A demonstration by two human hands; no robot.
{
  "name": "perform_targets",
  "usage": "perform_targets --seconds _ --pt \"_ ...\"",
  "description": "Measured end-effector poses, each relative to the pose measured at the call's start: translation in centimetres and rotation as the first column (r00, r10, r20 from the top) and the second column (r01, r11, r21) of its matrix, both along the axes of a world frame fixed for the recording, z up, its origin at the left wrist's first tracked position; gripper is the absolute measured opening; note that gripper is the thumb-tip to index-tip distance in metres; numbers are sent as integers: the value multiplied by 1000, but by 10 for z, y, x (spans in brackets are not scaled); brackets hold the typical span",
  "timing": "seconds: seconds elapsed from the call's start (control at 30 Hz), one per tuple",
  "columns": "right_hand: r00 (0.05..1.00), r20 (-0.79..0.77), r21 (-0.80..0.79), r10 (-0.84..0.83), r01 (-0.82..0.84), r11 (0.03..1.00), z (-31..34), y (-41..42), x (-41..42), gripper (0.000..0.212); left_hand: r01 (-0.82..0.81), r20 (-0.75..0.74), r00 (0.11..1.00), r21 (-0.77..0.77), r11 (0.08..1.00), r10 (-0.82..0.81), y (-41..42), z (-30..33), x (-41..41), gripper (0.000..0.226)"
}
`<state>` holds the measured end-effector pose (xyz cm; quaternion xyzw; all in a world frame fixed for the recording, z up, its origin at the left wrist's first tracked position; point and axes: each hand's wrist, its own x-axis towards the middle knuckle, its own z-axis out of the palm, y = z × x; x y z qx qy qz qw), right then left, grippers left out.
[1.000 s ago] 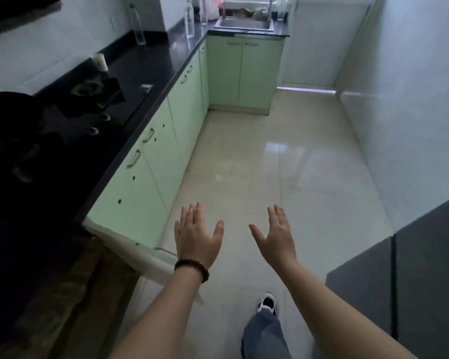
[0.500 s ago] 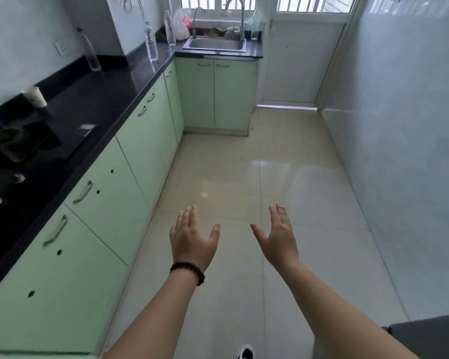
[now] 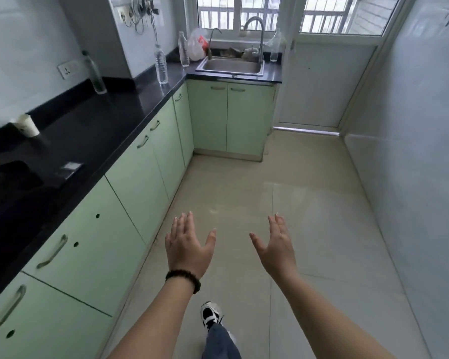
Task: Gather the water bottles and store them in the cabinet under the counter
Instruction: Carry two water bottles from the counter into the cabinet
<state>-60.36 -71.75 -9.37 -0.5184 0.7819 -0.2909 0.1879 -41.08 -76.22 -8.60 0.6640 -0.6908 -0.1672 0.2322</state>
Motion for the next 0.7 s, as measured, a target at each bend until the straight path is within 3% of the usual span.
perform_targets --seconds 0.37,0.7 --pt "994 -5 -27 109 -109 994 15 -296 -17 74 -133 20 991 12 991 132 -274 12 -10 88" --pt "985 50 -66 162 -159 985 30 -500 -41 73 -198 -3 980 -46 979 198 -465 35 -36 81"
